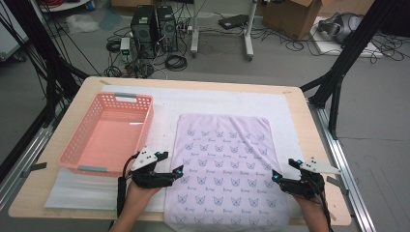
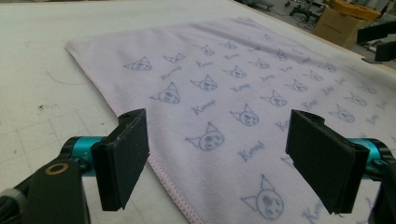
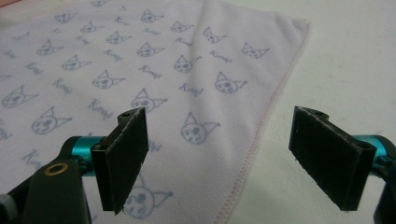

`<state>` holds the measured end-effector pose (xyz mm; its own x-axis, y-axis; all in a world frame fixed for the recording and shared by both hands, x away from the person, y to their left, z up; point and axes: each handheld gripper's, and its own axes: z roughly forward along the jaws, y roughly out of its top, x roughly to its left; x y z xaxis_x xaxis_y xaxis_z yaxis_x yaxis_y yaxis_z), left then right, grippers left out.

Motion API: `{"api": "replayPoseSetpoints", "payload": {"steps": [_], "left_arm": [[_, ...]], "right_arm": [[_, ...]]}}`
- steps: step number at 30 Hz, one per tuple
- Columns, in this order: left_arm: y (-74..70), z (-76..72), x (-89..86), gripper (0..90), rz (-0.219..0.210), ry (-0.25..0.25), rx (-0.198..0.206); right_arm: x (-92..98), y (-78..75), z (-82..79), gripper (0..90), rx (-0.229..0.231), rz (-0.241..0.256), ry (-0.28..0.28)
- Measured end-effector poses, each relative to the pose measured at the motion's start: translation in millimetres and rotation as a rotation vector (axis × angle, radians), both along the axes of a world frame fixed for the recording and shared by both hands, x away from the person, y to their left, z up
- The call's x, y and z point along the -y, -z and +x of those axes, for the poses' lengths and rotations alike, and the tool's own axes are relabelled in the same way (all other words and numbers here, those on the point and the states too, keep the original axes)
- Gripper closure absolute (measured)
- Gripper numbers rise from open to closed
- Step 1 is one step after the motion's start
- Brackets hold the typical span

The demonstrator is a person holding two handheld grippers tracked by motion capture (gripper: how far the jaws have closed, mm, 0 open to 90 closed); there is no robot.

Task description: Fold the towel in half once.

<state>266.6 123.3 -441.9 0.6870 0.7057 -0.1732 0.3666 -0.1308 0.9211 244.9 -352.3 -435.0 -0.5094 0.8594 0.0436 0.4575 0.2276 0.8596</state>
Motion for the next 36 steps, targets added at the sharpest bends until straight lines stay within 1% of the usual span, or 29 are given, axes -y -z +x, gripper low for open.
{"api": "replayPoseSetpoints", "payload": {"steps": [3, 7, 10, 11, 14, 15, 18, 21, 22, 23, 25, 26, 27, 30, 31, 32, 33, 35, 36], "left_arm": [[0.6, 0.4, 1.9, 21.3, 0.012, 0.009, -0.003], [0.8, 3.8, 0.0, 21.3, 0.008, -0.001, -0.011], [0.3, 6.4, -0.7, 21.5, -0.002, -0.004, -0.008], [-0.3, 7.9, 0.1, 21.5, -0.002, -0.004, -0.009], [-2.9, 15.6, 2.3, 21.5, 0.012, -0.003, -0.016], [-3.9, 19.3, 3.0, 21.5, 0.014, -0.012, -0.019], [-4.9, 32.2, 6.3, 22.3, -0.004, -0.041, -0.038], [-5.7, 45.2, 12.7, 24.0, 0.026, -0.060, -0.058], [-6.5, 48.7, 14.7, 24.5, 0.025, -0.059, -0.060], [-6.6, 52.4, 15.7, 25.2, 0.022, -0.061, -0.053], [-7.4, 62.4, 17.5, 25.8, 0.047, -0.075, -0.071], [-7.2, 67.5, 18.1, 25.9, 0.052, -0.085, -0.070], [-7.5, 72.3, 18.6, 26.1, 0.062, -0.096, -0.079], [-7.0, 86.6, 20.9, 27.3, 0.085, -0.120, -0.097], [-6.3, 91.8, 21.7, 28.0, 0.101, -0.135, -0.104], [-5.2, 96.8, 23.1, 28.9, 0.101, -0.154, -0.114], [-4.3, 101.8, 24.0, 30.2, 0.111, -0.172, -0.124], [-2.3, 112.4, 26.0, 31.5, 0.130, -0.193, -0.142], [-1.3, 117.2, 27.5, 31.8, 0.133, -0.206, -0.153]], "right_arm": [[0.5, 0.0, -0.4, 18.7, -0.002, 0.006, 0.006], [-0.3, 0.7, 0.6, 18.6, -0.008, 0.005, 0.009], [0.1, 4.2, 4.4, 18.5, -0.021, 0.002, 0.020], [-0.6, 5.4, 6.0, 18.5, -0.028, 0.008, 0.026], [-3.1, 7.4, 11.7, 18.5, -0.040, 0.000, 0.019], [-4.2, 7.4, 14.2, 18.5, -0.045, -0.001, 0.018], [-5.6, 7.5, 22.1, 18.5, -0.045, 0.009, 0.023], [-6.1, 10.3, 30.9, 18.4, -0.073, 0.007, 0.019], [-6.4, 11.6, 34.8, 18.5, -0.087, 0.012, 0.019], [-6.6, 12.8, 38.7, 18.5, -0.097, 0.014, 0.020], [-7.4, 13.9, 46.9, 18.5, -0.105, 0.009, 0.014], [-8.1, 13.7, 51.2, 18.5, -0.110, 0.002, 0.018], [-8.4, 13.7, 55.7, 18.5, -0.110, 0.001, 0.019], [-8.4, 11.1, 68.9, 18.5, -0.133, -0.012, 0.030], [-8.1, 9.8, 73.8, 18.5, -0.135, -0.019, 0.035], [-7.6, 8.5, 78.5, 18.5, -0.137, -0.024, 0.035], [-6.9, 7.4, 83.5, 18.5, -0.140, -0.033, 0.037], [-6.1, 6.1, 94.0, 18.5, -0.159, -0.038, 0.055], [-5.8, 6.4, 99.6, 18.5, -0.166, -0.043, 0.062]]}}
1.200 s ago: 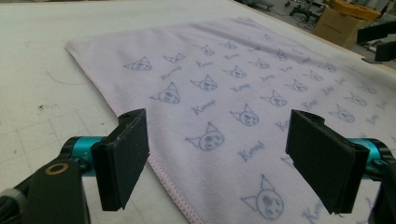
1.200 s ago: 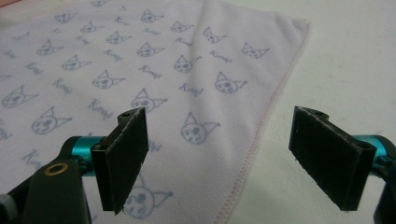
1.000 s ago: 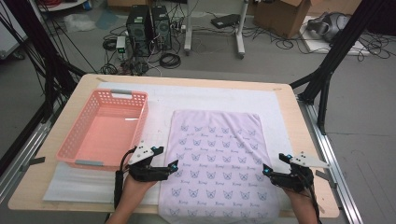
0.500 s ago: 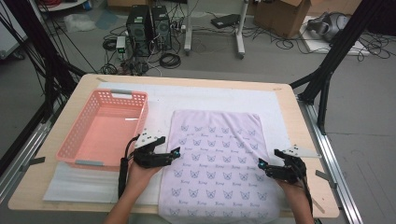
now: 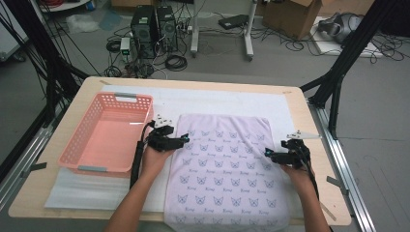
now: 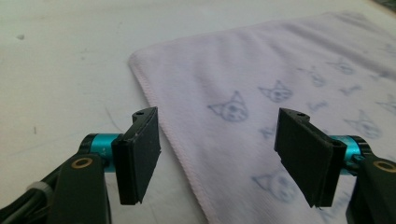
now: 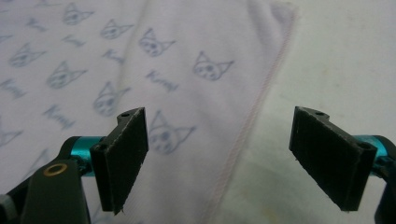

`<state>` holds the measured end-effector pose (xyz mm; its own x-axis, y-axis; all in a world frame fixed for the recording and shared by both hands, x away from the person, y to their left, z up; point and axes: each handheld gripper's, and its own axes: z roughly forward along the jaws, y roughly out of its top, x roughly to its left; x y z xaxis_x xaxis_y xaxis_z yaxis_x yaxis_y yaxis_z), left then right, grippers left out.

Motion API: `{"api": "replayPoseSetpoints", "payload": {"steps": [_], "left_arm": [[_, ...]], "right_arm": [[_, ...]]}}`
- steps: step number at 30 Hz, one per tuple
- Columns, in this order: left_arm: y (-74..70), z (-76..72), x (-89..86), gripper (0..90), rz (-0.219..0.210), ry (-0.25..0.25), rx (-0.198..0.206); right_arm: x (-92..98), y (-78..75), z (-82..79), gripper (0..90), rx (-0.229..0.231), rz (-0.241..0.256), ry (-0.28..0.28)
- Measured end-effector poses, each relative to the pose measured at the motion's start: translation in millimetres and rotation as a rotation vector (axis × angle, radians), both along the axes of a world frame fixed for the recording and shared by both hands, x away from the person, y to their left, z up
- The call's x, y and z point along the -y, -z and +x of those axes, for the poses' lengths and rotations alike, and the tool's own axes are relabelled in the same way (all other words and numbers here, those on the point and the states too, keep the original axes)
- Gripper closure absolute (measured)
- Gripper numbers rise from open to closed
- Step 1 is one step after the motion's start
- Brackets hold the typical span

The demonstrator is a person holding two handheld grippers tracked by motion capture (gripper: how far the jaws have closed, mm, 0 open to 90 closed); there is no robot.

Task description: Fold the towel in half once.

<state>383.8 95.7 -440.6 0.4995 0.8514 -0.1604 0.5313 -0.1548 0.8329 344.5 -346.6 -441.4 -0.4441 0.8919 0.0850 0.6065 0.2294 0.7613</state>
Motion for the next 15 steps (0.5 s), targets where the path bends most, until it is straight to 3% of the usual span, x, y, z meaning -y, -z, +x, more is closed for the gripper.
{"api": "replayPoseSetpoints", "payload": {"steps": [2, 5, 7, 9, 11, 15], "left_arm": [[4.9, 6.5, 0.2, 33.9, -0.008, -0.022, 0.009], [11.4, 16.6, 0.2, 35.7, 0.023, -0.048, -0.068], [9.5, 19.8, 2.1, 36.8, 0.054, -0.044, -0.043], [10.9, 23.0, 5.9, 38.7, 0.094, -0.029, -0.047], [10.9, 22.4, 9.4, 40.5, 0.129, -0.042, -0.034], [10.8, 21.7, 9.4, 51.1, 0.147, -0.059, -0.021]], "right_arm": [[-0.4, 1.5, 10.9, 18.5, -0.034, -0.020, 0.018], [-0.5, 4.7, 24.7, 18.8, -0.059, -0.016, 0.039], [-0.6, 5.1, 31.6, 19.4, -0.064, -0.017, 0.057], [-1.0, 3.8, 38.1, 20.1, -0.061, -0.036, 0.074], [-1.9, 3.0, 44.1, 26.1, -0.069, -0.046, 0.076], [-7.7, 3.5, 50.8, 30.2, -0.061, -0.081, 0.085]]}}
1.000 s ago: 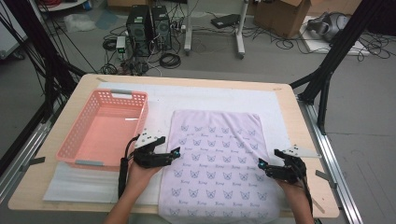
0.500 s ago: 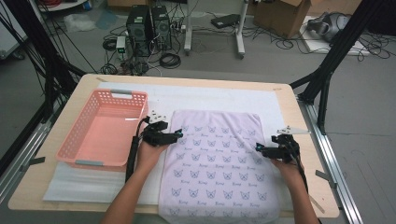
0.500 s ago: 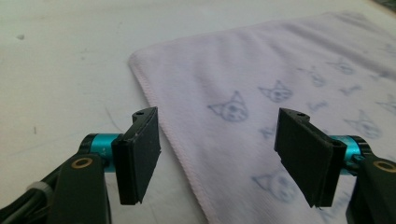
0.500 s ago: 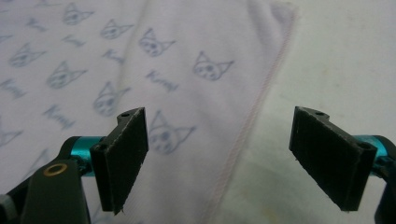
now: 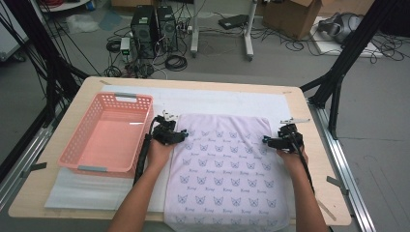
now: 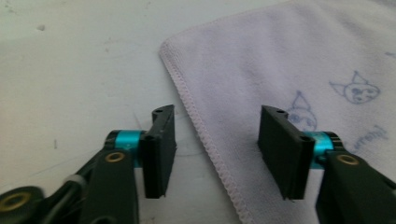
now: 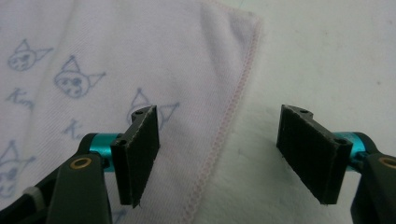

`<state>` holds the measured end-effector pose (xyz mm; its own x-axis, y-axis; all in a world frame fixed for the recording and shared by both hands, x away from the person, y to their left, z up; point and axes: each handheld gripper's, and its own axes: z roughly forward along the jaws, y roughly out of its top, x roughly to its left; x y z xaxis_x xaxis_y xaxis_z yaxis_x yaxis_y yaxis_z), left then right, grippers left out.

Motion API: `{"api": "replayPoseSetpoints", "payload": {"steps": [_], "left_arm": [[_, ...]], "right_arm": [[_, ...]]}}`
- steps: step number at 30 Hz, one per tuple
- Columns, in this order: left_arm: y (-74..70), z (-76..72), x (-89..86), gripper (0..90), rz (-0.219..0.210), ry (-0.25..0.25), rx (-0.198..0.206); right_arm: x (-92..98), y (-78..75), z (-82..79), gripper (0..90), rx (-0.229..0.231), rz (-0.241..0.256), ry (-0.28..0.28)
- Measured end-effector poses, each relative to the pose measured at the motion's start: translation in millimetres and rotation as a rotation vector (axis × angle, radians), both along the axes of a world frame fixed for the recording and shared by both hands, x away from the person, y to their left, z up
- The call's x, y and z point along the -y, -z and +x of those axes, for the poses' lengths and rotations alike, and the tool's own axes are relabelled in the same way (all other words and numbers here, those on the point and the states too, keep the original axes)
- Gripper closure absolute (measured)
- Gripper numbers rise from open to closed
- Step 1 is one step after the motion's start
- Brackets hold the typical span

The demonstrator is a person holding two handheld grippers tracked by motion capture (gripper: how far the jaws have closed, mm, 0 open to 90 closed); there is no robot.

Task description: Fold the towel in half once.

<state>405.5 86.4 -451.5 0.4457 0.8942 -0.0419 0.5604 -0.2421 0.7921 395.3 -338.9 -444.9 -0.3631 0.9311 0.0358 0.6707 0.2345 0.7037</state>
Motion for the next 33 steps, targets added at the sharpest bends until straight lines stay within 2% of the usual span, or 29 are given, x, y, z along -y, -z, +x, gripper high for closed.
{"api": "replayPoseSetpoints", "payload": {"steps": [2, 3, 6, 7, 8, 9, 10, 11, 12, 13, 14, 15, 16, 19, 21, 23, 29, 33], "left_arm": [[-0.3, -0.3, -0.3, 58.6, 0.008, 0.013, 0.005], [-0.3, -0.8, 0.5, 63.9, 0.012, 0.027, 0.009], [-0.3, -2.3, 4.0, 83.9, 0.003, 0.067, 0.007], [-0.6, -2.1, 4.2, 85.4, -0.003, 0.058, 0.001], [-0.7, -1.4, 3.0, 86.1, -0.027, 0.046, -0.013], [-0.8, -0.4, 1.5, 86.4, -0.049, 0.031, -0.025], [-1.3, -0.2, 1.3, 86.7, -0.052, 0.011, -0.025], [-1.8, 0.0, 1.1, 86.9, -0.034, -0.014, -0.010], [-2.5, 0.8, -0.8, 87.0, -0.045, -0.033, -0.005], [-3.9, 1.9, -3.8, 87.0, -0.070, -0.055, 0.003], [-6.2, 2.4, -5.9, 87.1, -0.092, -0.072, 0.011], [-8.8, 3.9, -6.8, 87.1, -0.103, -0.076, 0.004], [-12.2, 5.2, -6.3, 87.1, -0.096, -0.072, 0.006], [-24.7, 7.7, -5.9, 87.1, -0.116, -0.081, 0.041], [-27.2, 7.3, -8.7, 87.1, -0.147, -0.087, 0.042], [-27.9, 5.4, -11.2, 87.0, -0.150, -0.077, 0.022], [-47.3, -11.2, -17.8, 86.9, -0.184, -0.027, 0.050], [-55.0, -26.8, -21.2, 86.7, -0.192, 0.006, 0.045]], "right_arm": [[-2.5, -0.2, 1.2, 33.2, 0.004, -0.024, -0.002], [-3.4, -0.8, 0.8, 38.3, 0.002, -0.025, -0.002], [-5.5, -3.1, -0.5, 62.9, 0.001, -0.017, -0.026], [-7.0, -3.2, -1.1, 67.1, -0.001, -0.016, -0.021], [-7.5, -3.6, -1.2, 84.6, -0.003, -0.006, -0.016], [-7.8, -4.4, -1.2, 86.0, -0.016, 0.008, -0.021], [-8.8, -4.9, -0.3, 86.5, -0.020, 0.002, -0.015], [-9.2, -5.7, 0.7, 86.8, -0.026, 0.000, -0.010], [-9.6, -6.8, 1.3, 87.1, -0.021, -0.018, -0.002], [-9.4, -7.7, 2.0, 87.2, -0.009, -0.035, 0.011], [-7.4, -8.6, 3.1, 87.2, 0.001, -0.017, 0.023], [-5.1, -10.3, 4.1, 87.3, 0.018, 0.010, 0.035], [-3.9, -12.4, 4.6, 87.3, 0.038, 0.033, 0.044], [-3.8, -18.5, 5.8, 87.3, 0.075, 0.027, 0.048], [-1.7, -21.5, 4.9, 87.3, 0.081, 0.057, 0.052], [1.7, -24.1, 2.0, 87.3, 0.080, 0.095, 0.054], [6.3, -35.5, -15.5, 87.2, 0.108, 0.129, 0.001], [11.8, -39.2, -32.8, 87.1, 0.126, 0.185, -0.014]]}}
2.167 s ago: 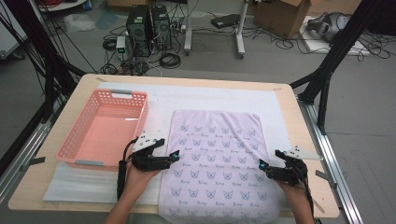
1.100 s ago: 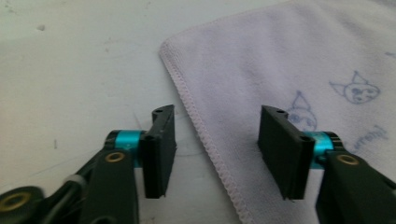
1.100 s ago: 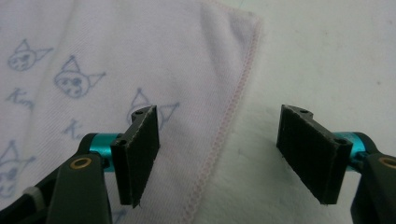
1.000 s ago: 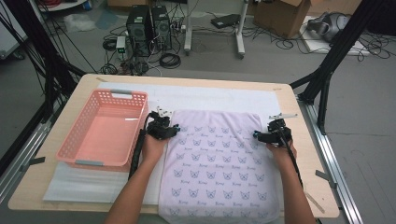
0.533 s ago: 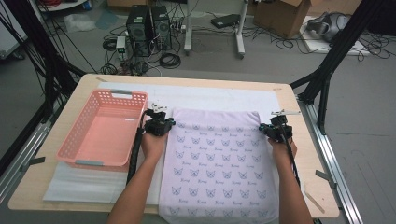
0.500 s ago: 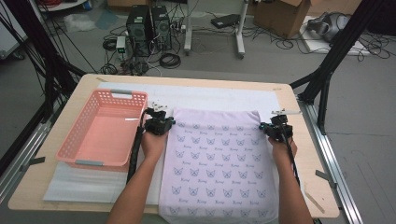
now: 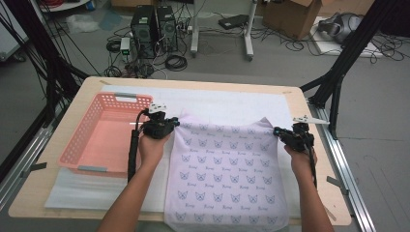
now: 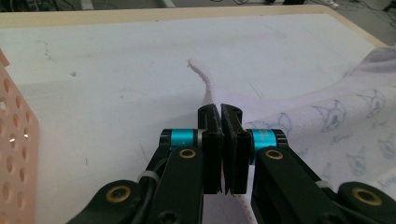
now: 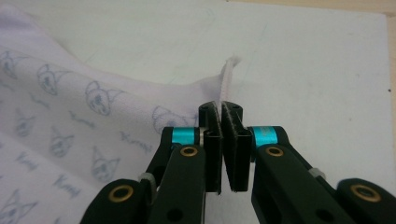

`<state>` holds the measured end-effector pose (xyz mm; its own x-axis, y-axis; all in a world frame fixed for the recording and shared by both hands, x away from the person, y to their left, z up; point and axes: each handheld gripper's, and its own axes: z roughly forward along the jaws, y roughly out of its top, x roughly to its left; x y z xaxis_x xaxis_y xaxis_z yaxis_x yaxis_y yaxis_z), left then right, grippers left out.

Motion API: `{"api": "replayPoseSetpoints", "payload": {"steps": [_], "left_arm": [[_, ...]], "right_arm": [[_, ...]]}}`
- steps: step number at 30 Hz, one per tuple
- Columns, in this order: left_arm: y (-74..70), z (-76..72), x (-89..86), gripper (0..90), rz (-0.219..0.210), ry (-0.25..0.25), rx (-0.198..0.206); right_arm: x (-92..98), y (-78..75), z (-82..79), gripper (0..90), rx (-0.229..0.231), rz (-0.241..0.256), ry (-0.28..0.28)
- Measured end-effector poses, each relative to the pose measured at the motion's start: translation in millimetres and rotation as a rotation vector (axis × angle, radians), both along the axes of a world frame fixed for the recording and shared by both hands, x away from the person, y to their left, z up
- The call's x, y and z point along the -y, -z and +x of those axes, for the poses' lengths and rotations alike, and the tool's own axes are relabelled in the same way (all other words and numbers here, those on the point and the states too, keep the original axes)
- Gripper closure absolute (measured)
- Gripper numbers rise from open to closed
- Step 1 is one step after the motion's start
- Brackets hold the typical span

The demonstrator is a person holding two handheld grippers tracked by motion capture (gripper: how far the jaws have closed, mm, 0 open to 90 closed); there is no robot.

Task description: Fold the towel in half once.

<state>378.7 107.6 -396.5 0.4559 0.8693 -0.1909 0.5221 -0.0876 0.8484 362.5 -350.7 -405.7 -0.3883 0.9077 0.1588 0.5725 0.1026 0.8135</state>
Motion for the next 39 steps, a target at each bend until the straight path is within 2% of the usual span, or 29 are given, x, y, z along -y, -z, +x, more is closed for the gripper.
{"api": "replayPoseSetpoints", "payload": {"steps": [3, 6, 7, 9, 14, 18, 22, 25, 27, 29, 30, 31, 32, 34, 35, 37, 39], "left_arm": [[-2.7, -14.2, -1.7, 86.6, 0.003, 0.036, 0.004], [-3.5, -29.1, -4.3, 86.5, 0.006, 0.058, 0.025], [-2.6, -34.1, -5.2, 86.5, 0.020, 0.065, 0.033], [1.6, -43.8, -6.1, 86.6, 0.021, 0.081, 0.033], [12.2, -66.6, -12.5, 86.6, -0.021, 0.099, 0.037], [20.3, -84.8, -15.4, 86.5, 0.029, 0.133, 0.044], [24.5, -104.8, -16.8, 86.5, 0.033, 0.157, 0.046], [30.4, -117.6, -17.0, 86.2, 0.049, 0.181, 0.032], [37.2, -124.0, -16.9, 85.9, 0.062, 0.189, 0.025], [41.5, -125.7, -16.0, 84.7, 0.059, 0.201, 0.013], [41.6, -125.1, -14.5, 80.5, 0.058, 0.205, 0.013], [41.0, -124.1, -13.4, 71.0, 0.059, 0.201, 0.015], [40.7, -123.2, -12.7, 63.3, 0.052, 0.202, 0.025], [40.6, -120.7, -10.4, 54.3, 0.042, 0.207, 0.024], [40.1, -118.8, -9.1, 51.1, 0.044, 0.208, 0.023], [38.4, -113.7, -7.5, 47.9, 0.037, 0.193, 0.021], [35.4, -105.8, -7.3, 46.4, 0.015, 0.175, 0.017]], "right_arm": [[2.1, -2.2, -13.9, 87.0, 0.008, 0.014, -0.016], [2.9, -3.8, -29.1, 87.0, 0.022, 0.018, -0.035], [3.1, -3.5, -34.1, 87.0, 0.024, 0.021, -0.039], [3.5, -1.4, -43.7, 87.0, 0.028, 0.021, -0.050], [4.8, 5.7, -66.6, 87.0, 0.023, 0.025, -0.066], [3.9, 7.9, -83.6, 87.0, 0.017, 0.027, -0.082], [4.1, 10.7, -102.6, 87.0, 0.016, 0.028, -0.095], [5.4, 15.8, -116.2, 87.0, 0.007, 0.023, -0.100], [5.1, 21.6, -123.6, 86.9, -0.016, 0.024, -0.098], [2.5, 26.8, -127.6, 86.5, -0.033, -0.020, -0.100], [1.6, 28.5, -128.4, 85.2, -0.040, -0.031, -0.100], [0.4, 28.7, -128.8, 83.3, -0.042, -0.035, -0.094], [-0.2, 27.9, -128.8, 78.8, -0.037, -0.041, -0.088], [-0.5, 23.9, -128.5, 65.3, -0.017, -0.026, -0.060], [-0.9, 21.6, -128.4, 59.5, -0.005, -0.022, -0.038], [-1.4, 18.0, -126.4, 56.5, 0.014, -0.052, -0.012], [-2.6, 16.3, -121.7, 55.3, 0.011, -0.057, -0.002]]}}
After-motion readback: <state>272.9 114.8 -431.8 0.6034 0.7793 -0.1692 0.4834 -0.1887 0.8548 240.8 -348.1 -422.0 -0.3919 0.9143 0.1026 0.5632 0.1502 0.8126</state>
